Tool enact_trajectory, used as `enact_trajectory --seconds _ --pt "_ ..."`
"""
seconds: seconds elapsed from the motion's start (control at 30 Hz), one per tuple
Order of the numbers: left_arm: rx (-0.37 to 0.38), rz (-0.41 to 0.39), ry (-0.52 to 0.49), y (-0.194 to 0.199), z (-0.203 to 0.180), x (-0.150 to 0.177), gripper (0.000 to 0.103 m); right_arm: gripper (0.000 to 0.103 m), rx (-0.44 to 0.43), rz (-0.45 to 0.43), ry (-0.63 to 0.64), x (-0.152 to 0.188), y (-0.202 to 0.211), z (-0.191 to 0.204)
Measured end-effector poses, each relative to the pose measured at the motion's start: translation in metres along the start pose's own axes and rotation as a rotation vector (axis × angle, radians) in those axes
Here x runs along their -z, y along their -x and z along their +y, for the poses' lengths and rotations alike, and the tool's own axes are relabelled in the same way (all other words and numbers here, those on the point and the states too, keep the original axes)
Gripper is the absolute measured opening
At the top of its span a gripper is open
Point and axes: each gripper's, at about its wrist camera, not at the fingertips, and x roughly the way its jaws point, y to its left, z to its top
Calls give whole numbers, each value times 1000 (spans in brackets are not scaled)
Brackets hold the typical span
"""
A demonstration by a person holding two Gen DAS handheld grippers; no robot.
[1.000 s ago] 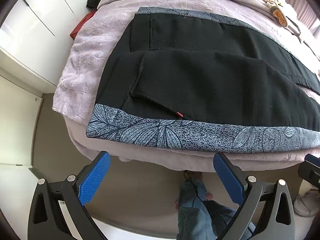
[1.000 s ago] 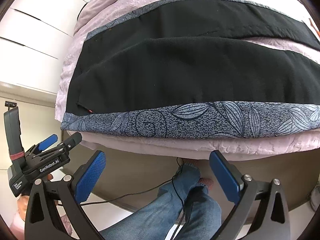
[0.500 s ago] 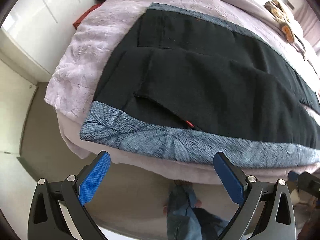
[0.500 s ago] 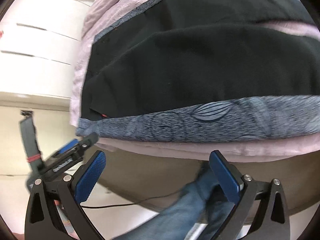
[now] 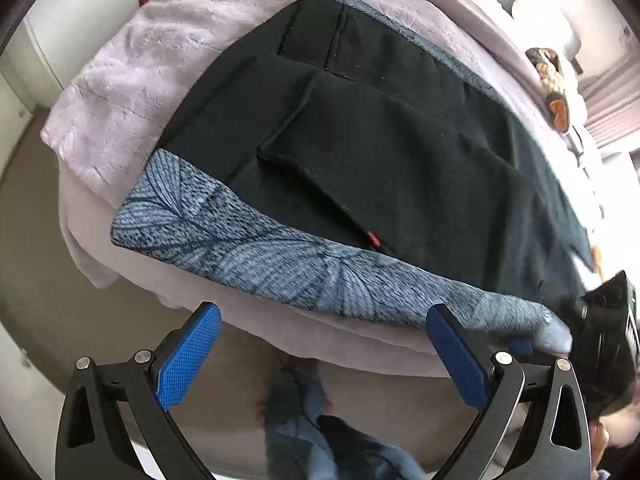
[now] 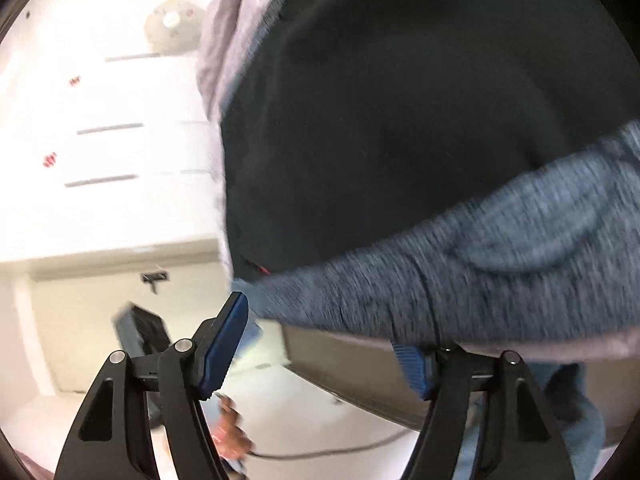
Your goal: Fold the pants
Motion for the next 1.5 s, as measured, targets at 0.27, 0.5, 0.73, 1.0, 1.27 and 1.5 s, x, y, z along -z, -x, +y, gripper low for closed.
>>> enact_trajectory --seconds 0.27,0.5,0.73,1.0,1.27,1.5 --pt "136 -8 203 -6 -6 -29 101 73 -73 -27 73 -22 18 44" --pt "58 8 230 -25 7 -36 34 73 -50 -12 23 -21 23 15" --pt "13 -34 103 1 -5 -45 27 8 -39 -46 -149 -31 33 -30" --pt "44 -218 -62 52 -68 -125 27 8 30 -26 134 -95 59 60" --pt "-89 -377 -205 2 -97 -233 56 12 100 4 245 -216 27 90" --pt "-268 -257 -181 -79 -77 -267 64 20 231 45 187 -285 -38 55"
